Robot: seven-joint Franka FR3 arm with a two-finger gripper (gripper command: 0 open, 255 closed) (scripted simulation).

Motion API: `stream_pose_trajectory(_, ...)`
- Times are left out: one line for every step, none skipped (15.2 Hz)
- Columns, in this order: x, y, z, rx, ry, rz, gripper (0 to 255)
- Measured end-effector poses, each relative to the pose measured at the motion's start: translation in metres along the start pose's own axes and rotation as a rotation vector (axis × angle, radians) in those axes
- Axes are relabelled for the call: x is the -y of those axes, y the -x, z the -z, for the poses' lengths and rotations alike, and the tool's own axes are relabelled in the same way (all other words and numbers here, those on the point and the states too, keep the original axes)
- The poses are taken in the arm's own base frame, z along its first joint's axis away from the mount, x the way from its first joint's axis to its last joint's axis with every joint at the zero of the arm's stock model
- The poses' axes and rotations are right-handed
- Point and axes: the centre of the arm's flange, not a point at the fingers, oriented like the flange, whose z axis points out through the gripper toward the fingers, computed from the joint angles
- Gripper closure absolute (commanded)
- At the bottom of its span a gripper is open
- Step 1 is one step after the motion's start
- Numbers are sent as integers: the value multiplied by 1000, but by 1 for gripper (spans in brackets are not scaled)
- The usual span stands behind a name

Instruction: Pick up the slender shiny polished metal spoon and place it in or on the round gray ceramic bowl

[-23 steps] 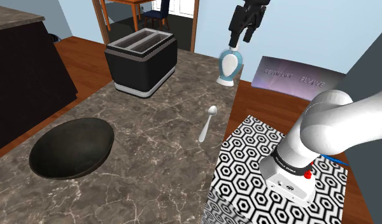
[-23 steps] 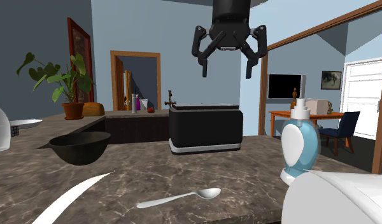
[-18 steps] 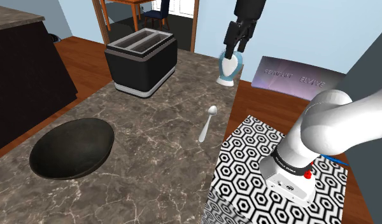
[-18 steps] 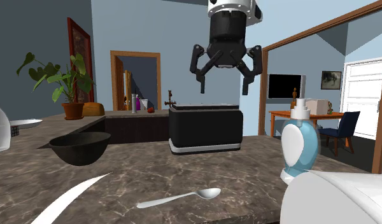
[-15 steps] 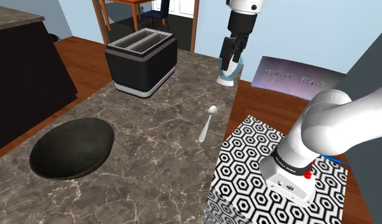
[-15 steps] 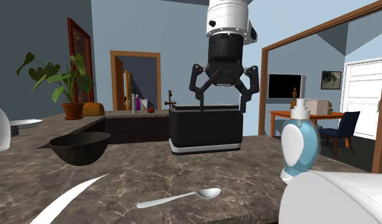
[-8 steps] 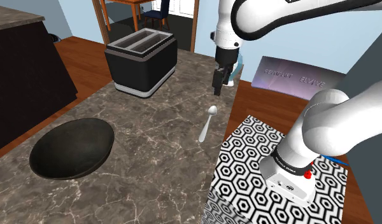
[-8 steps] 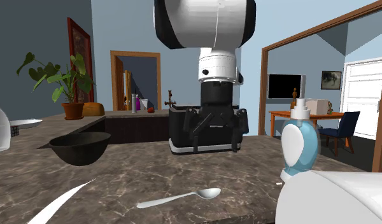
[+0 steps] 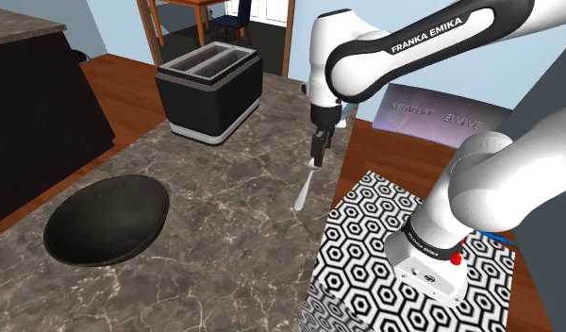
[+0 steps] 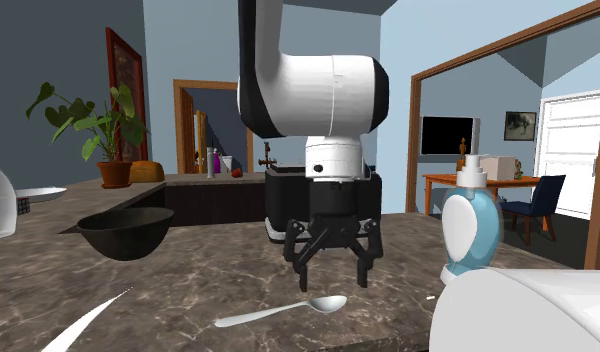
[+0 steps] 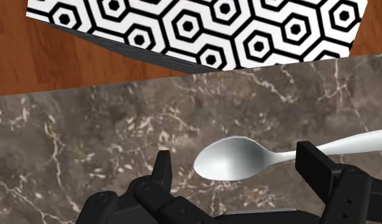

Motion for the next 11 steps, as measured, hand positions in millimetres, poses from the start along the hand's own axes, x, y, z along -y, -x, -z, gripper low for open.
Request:
stream_pose_trajectory(1,-1,-6,0,0,1,0)
stream_pose_trajectory(1,0,-12,1,0,1,0)
stream_pose_trajectory(0,0,-17,1,0,1,0)
stream_pose_trajectory(0,-1,-23,1,0,2,0)
stream_pose_trajectory(0,0,-27,1,0,2,0)
stream_pose_trajectory(0,0,-29,1,0,2,0)
stream_pose_trajectory(0,-1,-30,0,0,2,0)
stream_pose_trajectory(0,-1,-30,0,0,2,0)
stream_pose_trajectory(0,-1,-30,0,0,2,0)
stream_pose_trajectory(0,-1,-31,0,0,2,0)
stream_pose_trajectory(0,-1,-31,0,0,2,0)
